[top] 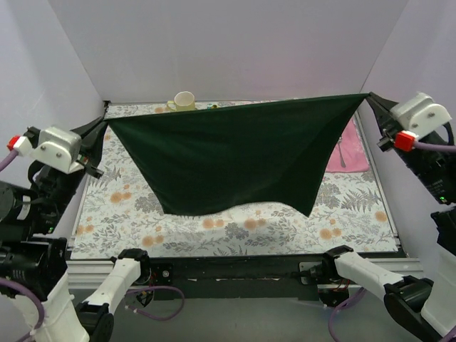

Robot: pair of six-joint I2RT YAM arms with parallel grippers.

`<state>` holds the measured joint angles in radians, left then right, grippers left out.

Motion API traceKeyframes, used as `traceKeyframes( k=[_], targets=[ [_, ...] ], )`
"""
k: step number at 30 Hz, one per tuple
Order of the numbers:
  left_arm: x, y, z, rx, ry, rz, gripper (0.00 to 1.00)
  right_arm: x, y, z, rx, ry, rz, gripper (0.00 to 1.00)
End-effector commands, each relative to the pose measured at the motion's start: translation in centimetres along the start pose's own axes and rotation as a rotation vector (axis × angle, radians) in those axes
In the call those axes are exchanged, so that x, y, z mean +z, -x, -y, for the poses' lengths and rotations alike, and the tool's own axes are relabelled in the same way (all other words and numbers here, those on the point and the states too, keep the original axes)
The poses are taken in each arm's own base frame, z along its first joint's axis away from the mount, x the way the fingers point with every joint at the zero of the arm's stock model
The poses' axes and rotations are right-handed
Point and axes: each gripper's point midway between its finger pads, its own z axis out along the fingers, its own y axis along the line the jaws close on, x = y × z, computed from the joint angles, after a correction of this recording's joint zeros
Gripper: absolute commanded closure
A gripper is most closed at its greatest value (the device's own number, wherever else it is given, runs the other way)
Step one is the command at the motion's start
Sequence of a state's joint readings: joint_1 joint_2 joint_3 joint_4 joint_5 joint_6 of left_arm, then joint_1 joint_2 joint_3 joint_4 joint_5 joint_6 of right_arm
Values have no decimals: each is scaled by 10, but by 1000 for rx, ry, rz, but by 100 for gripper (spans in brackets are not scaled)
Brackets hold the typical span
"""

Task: Fold the napkin into a case and place the utensils inside
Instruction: Flatten out the crumpled napkin at the center of the board.

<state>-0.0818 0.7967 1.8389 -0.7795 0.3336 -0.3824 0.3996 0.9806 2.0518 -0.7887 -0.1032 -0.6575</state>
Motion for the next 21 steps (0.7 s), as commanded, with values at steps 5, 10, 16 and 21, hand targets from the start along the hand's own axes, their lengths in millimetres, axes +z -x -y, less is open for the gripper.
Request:
traceKeyframes(
  k=[5,10,16,21],
  targets=[
    [58,-126,-30,-18,122,-326,100,67,-96,-36,30,77,-261,99],
    [95,-212,-35,19,142,-436,100,104,-180,-69,9,100,-448,99],
    [143,-334,-15,-13,52,-581,100,150,-257,-107,-57,148,-520,99],
    [161,-416,4,-34,-15,-690,100,185,-333,-153,-29,241,-594,99]
  ],
)
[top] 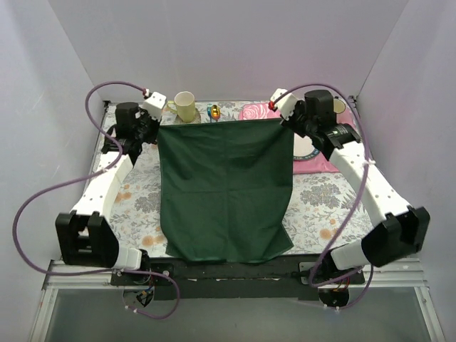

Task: Fold the napkin into a case and place the utensils inside
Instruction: Flatten out the crumpled napkin at the center of the board, then fold the rectangle-folded napkin at the center of the board.

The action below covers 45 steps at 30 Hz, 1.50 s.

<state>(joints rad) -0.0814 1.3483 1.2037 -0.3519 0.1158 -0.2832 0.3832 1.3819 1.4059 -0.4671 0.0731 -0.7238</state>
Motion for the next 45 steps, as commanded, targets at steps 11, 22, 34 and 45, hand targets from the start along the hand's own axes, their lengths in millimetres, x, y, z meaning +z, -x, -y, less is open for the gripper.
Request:
traceKeyframes(
  k=[11,22,34,45],
  targets=[
    [107,-50,1,-5,-30,-42,100,150,-31,11,12,0,-16,99],
    [64,-47,1,45,-85,-61,100,119,-34,-3,-2,88,-13,99],
    [-65,-127,39,228,-332,-267,100,12,-88,-100,-64,379,-69,99],
    [-111,-233,96,233,-483,-444,100,-22,-162,-200,-126,582,-192,99]
  ],
)
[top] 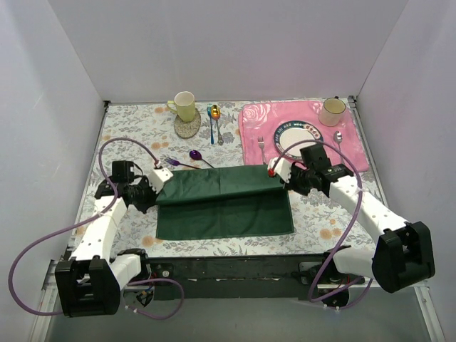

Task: Fold the napkin into a case and place the utensils inside
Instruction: Fold the rectangle-folded napkin at the center of the board.

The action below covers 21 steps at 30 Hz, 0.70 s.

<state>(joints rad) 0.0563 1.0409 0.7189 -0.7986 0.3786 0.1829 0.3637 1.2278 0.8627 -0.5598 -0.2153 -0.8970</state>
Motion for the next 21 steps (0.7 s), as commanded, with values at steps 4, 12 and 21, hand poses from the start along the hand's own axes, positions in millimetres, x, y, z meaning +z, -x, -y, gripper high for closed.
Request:
traceKeyframes(
  k=[4,12,21],
  targets=[
    [13,-42,25,33,-51,-82,100,24,-38,-48,-26,97,-105,99],
    [11,-43,25,41,-46,-81,100,18,-37,-47,-13,99,-120,99],
    [-12,-52,37,129,-58,-121,100,-2,-34,-60,-5,128,-111,99]
  ],
)
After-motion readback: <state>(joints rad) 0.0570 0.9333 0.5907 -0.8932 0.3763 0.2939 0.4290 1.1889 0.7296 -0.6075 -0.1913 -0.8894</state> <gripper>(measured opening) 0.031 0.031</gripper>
